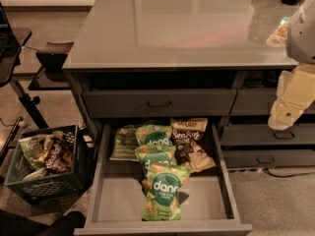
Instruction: Pick brown chip bag from middle drawer and place on counter
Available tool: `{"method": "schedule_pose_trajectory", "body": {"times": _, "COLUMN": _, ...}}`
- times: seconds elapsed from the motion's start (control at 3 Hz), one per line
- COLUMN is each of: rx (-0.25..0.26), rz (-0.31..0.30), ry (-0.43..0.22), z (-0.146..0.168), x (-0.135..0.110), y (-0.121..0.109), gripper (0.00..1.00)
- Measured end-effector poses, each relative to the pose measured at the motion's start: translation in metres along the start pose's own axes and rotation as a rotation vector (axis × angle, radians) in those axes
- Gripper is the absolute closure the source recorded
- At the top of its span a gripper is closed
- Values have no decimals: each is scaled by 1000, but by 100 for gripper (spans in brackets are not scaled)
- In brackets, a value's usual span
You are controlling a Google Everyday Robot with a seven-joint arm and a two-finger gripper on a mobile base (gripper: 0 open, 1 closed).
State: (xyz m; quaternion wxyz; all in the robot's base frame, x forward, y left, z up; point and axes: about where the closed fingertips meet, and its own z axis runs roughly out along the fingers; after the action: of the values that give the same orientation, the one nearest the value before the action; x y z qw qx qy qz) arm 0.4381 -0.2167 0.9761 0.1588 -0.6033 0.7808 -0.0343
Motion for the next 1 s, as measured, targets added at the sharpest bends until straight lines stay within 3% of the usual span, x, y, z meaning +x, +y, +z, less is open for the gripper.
{"method": "schedule_pose_trajectory", "body": {"times": 0.67, "rx": -29, "rz": 22, "ry": -23, "z": 16, "x": 1, "y": 3, "gripper": 0}}
{"method": "schedule_pose_trajectory", "body": {"times": 1.0, "rx": -74, "rz": 77, "ry": -44, "z": 67, "x": 4, "y": 16, "gripper": 0}}
